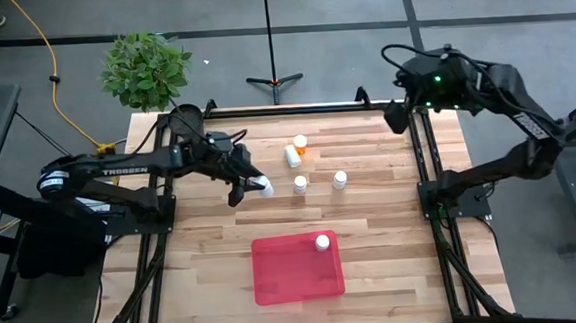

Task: Pick and place pill bottles into a basket
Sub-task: Put the white medicine bottle into the red container

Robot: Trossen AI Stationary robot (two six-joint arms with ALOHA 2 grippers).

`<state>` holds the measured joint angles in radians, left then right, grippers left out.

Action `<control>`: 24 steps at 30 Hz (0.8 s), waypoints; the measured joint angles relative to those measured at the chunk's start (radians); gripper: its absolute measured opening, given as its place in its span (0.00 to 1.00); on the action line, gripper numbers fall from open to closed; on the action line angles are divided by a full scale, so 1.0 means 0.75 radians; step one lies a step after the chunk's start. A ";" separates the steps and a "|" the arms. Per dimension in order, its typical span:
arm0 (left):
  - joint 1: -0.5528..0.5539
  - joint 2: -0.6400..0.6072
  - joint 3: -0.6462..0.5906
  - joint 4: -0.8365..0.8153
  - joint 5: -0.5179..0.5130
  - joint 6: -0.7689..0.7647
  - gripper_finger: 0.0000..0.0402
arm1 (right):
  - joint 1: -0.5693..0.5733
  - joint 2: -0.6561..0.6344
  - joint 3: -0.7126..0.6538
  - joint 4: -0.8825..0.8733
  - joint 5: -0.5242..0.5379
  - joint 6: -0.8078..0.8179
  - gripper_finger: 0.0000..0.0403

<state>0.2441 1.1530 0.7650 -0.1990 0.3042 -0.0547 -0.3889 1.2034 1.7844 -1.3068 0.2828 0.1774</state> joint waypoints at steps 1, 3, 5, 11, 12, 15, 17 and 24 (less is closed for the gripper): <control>-0.007 0.000 0.021 -0.010 -0.002 0.007 0.48 | 0.000 -0.008 0.000 -0.008 0.006 0.002 0.87; -0.006 0.000 0.066 -0.061 -0.008 0.008 0.48 | 0.000 -0.020 0.000 -0.014 0.003 0.002 0.87; -0.004 0.000 0.112 -0.114 -0.010 0.008 0.48 | 0.003 -0.024 0.000 -0.036 0.000 0.002 0.87; -0.053 0.000 0.223 -0.181 0.041 -0.003 0.48 | 0.004 -0.049 -0.001 -0.123 0.048 -0.011 0.87; -0.074 0.000 0.233 -0.182 0.043 -0.003 0.48 | 0.004 -0.064 -0.001 -0.126 0.064 -0.019 0.87; -0.154 0.000 0.253 -0.193 0.023 -0.015 0.48 | 0.004 -0.116 -0.001 -0.127 0.088 -0.035 0.87; -0.208 0.000 0.259 -0.191 -0.014 -0.033 0.48 | 0.004 -0.161 -0.001 -0.127 0.132 -0.032 0.87; -0.379 0.000 0.262 -0.190 -0.179 -0.096 0.48 | 0.004 -0.273 -0.001 -0.200 0.176 0.032 0.87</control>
<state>-0.0399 1.1530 0.9615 -0.3412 0.1699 -0.1271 -0.3859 0.9990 1.7834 -1.4565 0.4145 0.2014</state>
